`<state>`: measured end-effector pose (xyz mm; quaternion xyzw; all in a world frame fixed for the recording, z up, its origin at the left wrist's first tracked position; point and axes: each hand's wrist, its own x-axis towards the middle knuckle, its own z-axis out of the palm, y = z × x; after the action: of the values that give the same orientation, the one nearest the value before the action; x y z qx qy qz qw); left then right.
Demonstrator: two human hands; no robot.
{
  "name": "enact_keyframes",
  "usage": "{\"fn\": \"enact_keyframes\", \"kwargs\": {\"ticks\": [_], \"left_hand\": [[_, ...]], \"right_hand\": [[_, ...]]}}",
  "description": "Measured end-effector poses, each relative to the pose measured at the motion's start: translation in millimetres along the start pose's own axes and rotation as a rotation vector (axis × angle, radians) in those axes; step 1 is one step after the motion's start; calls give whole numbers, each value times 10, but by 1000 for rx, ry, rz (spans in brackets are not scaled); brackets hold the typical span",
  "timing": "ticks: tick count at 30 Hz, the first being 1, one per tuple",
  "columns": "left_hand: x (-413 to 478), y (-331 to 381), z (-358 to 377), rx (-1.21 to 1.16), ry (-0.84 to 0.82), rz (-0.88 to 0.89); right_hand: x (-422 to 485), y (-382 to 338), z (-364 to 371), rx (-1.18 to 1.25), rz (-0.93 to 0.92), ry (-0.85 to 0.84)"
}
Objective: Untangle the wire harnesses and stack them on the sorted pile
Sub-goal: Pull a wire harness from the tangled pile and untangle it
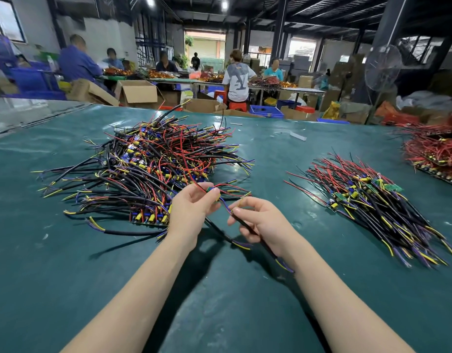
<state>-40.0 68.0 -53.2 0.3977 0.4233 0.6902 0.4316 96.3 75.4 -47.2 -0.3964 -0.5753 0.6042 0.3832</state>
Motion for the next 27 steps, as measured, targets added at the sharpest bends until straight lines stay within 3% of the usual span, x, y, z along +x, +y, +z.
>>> {"fn": "enact_keyframes", "kwargs": {"ticks": [5, 11, 19, 27], "left_hand": [[35, 91, -13, -117, 20, -113], [41, 185, -51, -399, -114, -298], [-20, 132, -10, -363, -154, -343], [-2, 95, -55, -122, -61, -317]], "right_hand": [[6, -58, -27, 6, -123, 62], [2, -100, -52, -39, -176, 84], [43, -43, -95, -69, -80, 191], [56, -19, -9, -334, -186, 107]]}}
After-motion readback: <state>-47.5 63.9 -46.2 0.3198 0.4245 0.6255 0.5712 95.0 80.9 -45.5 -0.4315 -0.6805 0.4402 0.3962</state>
